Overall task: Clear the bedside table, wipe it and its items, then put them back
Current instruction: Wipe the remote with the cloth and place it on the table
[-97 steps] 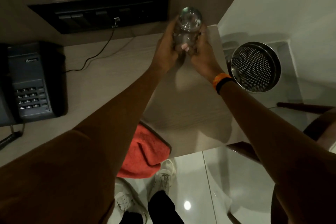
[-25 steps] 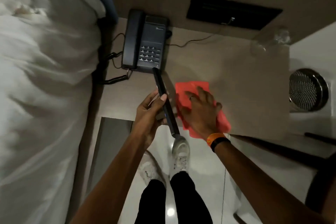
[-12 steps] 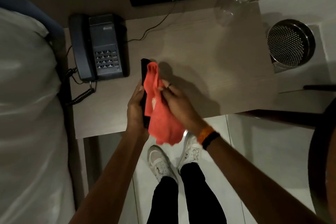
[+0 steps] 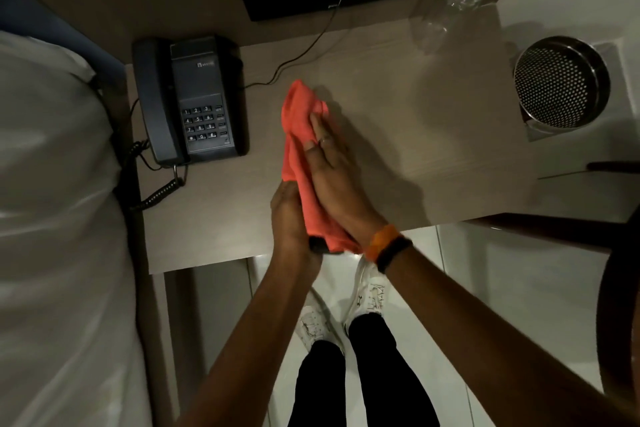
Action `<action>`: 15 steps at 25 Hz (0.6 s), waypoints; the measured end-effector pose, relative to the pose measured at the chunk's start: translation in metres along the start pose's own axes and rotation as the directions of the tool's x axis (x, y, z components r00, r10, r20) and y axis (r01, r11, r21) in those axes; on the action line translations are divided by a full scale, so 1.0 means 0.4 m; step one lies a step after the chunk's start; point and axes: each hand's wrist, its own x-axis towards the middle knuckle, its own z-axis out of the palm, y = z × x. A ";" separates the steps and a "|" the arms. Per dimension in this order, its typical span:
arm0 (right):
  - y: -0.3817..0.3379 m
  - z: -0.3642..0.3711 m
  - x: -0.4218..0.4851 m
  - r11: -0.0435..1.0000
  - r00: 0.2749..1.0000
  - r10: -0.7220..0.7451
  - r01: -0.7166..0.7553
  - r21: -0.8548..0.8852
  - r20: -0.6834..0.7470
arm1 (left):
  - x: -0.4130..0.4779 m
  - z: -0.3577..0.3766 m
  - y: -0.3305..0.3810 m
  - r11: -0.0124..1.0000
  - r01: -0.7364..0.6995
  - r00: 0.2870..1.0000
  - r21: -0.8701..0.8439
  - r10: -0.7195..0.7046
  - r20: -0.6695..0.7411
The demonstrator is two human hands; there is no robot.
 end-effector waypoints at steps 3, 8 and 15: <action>-0.032 -0.014 -0.161 0.993 0.998 -0.050 0.052 0.108 -0.022 | 0.052 0.001 0.060 0.999 -0.047 0.999 0.015 0.046 0.027; -0.031 -0.083 -0.263 0.996 0.995 -0.084 0.083 -0.022 -0.047 | 0.072 -0.005 0.084 0.986 0.099 0.991 -0.135 -0.085 0.103; -0.095 -0.244 -0.215 0.822 0.928 0.245 -0.045 0.567 -0.281 | 0.113 -0.065 0.082 0.997 0.043 0.981 -0.066 -0.029 0.190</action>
